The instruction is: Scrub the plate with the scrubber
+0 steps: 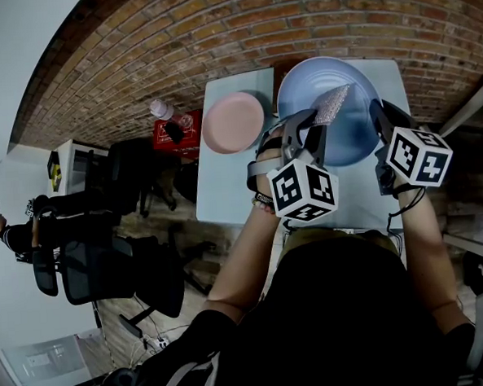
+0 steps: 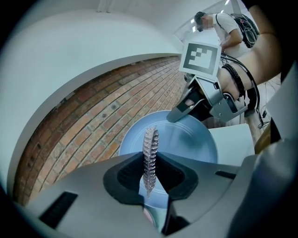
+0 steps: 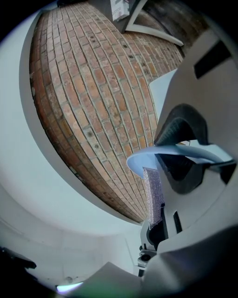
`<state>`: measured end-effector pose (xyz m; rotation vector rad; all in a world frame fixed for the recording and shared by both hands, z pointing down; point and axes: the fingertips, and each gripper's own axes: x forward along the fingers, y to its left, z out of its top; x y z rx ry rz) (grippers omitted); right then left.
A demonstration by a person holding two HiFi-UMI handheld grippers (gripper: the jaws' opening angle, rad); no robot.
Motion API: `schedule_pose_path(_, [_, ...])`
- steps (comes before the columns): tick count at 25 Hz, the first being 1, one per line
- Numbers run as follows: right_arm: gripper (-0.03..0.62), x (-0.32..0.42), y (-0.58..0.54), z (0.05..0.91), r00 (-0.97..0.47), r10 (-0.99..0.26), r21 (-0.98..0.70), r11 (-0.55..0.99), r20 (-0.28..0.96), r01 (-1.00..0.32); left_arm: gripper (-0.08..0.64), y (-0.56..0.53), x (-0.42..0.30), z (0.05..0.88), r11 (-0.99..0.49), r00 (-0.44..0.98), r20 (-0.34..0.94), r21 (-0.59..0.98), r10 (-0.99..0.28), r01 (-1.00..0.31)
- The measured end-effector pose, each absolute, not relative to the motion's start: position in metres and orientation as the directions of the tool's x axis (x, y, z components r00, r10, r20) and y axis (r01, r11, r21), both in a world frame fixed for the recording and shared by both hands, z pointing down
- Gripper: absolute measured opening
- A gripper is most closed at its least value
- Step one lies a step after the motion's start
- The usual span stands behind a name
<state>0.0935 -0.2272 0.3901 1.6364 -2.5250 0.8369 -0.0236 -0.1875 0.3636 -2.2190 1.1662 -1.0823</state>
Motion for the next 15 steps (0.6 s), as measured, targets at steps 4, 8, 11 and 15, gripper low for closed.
schedule_pose_path(4, [0.049,0.101,-0.227,0.395,-0.435,-0.845,-0.425,0.285,0.313,-0.859,0.078,-0.189,-0.026,0.357,-0.559,0.351,0.435,-0.647,-0.829,-0.519])
schedule_pose_path(8, [0.049,0.112,-0.227,0.407,-0.417,-0.843,-0.418,0.261,0.340,-0.870,0.078,-0.189,-0.025,0.357,-0.560,0.353,0.435,-0.641,-0.828,-0.524])
schedule_pose_path(11, [0.049,0.118,-0.227,0.422,-0.408,-0.836,-0.422,0.241,0.367,-0.874,0.078,-0.186,-0.022,0.363,-0.572,0.358,0.446,-0.633,-0.820,-0.522])
schedule_pose_path(15, [0.049,0.126,-0.225,0.449,-0.393,-0.819,-0.422,0.208,0.419,-0.882,0.078,-0.184,-0.021,0.373,-0.584,0.356,0.464,-0.616,-0.811,-0.529])
